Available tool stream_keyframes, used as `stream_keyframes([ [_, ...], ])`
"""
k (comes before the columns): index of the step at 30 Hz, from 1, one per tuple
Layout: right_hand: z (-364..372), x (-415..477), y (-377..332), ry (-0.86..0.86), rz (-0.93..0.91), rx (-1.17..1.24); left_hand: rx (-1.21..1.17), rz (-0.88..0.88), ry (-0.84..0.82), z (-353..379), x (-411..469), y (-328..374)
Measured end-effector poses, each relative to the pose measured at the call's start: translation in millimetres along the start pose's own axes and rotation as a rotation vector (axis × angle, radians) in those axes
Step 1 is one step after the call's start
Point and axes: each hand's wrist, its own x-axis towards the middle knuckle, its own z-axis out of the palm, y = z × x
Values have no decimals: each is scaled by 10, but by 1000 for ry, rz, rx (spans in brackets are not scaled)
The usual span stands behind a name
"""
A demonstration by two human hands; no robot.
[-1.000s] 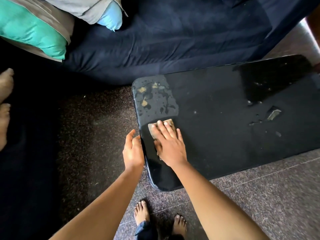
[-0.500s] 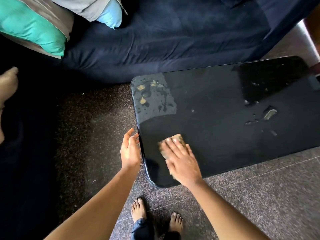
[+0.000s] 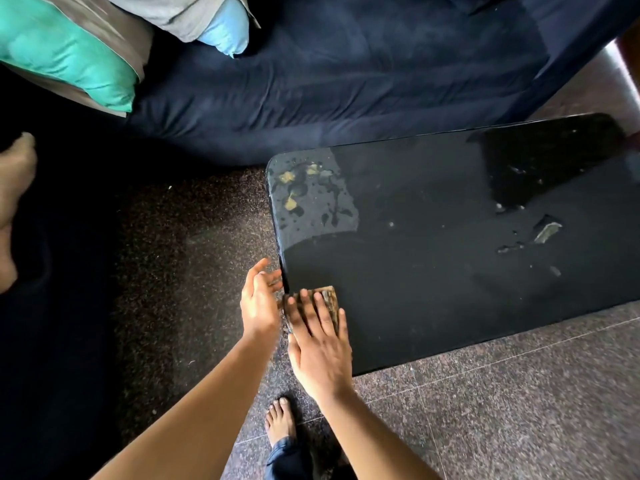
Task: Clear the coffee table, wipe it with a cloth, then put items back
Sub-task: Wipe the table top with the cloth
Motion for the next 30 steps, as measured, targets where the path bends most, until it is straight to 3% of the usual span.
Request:
stream_keyframes([
  [9,-99,1069,-68,9,2,17,92,21,13,33,200,123],
  [14,-185,1135,318,-5,-221,-53,180,39,-18,20,305,116],
  [18,-291,1306,613,75,230,-8,292,76,-47,95,350,147],
  [20,-262,1329,606,93,285,-11,365,89,-21,131,371,188],
  [24,-261,1379,349,85,195,10,526,107,23,206,414,199],
  [30,-291,1470,320,-2,-194,16,587,99,61,273,419,202],
])
